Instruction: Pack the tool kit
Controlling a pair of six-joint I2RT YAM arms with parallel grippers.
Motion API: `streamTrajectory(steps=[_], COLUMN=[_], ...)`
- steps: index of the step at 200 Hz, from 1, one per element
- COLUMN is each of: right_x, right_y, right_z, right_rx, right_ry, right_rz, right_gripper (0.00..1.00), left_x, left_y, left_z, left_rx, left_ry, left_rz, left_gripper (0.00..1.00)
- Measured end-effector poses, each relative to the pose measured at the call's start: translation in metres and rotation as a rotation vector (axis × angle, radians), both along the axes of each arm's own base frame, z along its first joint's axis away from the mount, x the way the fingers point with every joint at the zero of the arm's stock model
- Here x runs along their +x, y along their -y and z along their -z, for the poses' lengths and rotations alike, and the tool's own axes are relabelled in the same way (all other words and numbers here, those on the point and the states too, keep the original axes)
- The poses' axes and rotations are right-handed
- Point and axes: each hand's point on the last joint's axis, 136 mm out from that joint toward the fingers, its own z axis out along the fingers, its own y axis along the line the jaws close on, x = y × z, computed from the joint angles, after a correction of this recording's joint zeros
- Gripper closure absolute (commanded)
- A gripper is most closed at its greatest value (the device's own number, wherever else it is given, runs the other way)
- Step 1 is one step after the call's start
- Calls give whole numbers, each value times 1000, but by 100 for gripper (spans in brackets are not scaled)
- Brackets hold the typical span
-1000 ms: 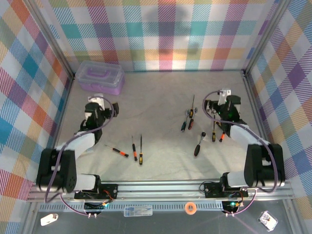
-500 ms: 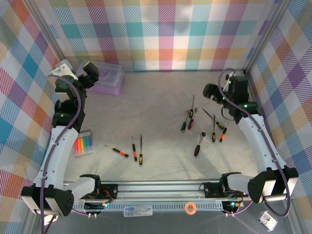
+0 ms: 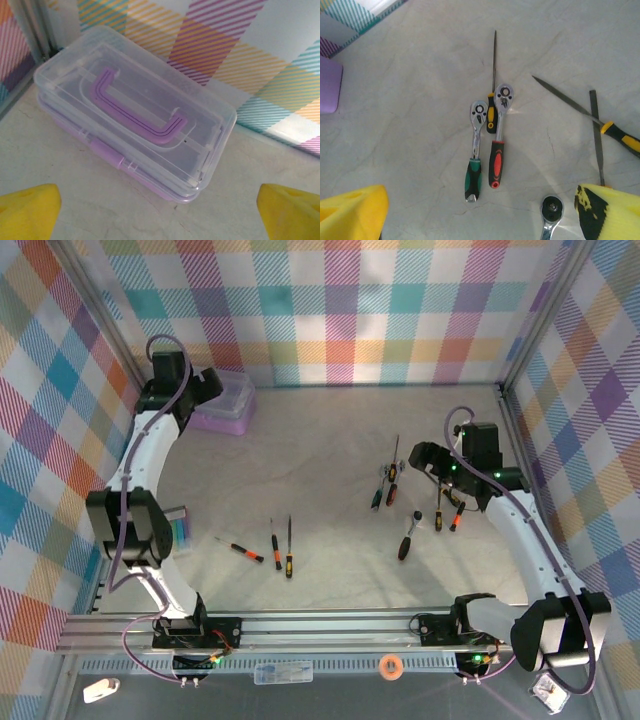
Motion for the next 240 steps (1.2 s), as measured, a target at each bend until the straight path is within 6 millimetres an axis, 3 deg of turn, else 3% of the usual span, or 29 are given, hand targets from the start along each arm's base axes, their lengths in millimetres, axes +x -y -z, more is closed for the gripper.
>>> streamTrajectory(steps=[71,104,153,190,240], right_x=[8,12,16,17,20], right_y=[-7,-10,-14,-15,-15], right_z=[9,21,40,37,37], right_rx=[22,22,17,7,-3], right_ry=[-12,-43,-98,-87,-87], right_rz=[-24,-34,-57,-74,-85], right_gripper=[4,4,4,4,4], left_x=[44,64,84,101,99], left_y=[0,7,18,24,53], left_z=[59,76,90,91,92], left_rx=[5,-31,-37,-31,-65], left_ry=[-103,-88,-69,-48,-50], left_rz=[103,181,273,330,442], left_gripper=[8,10,9,14,18])
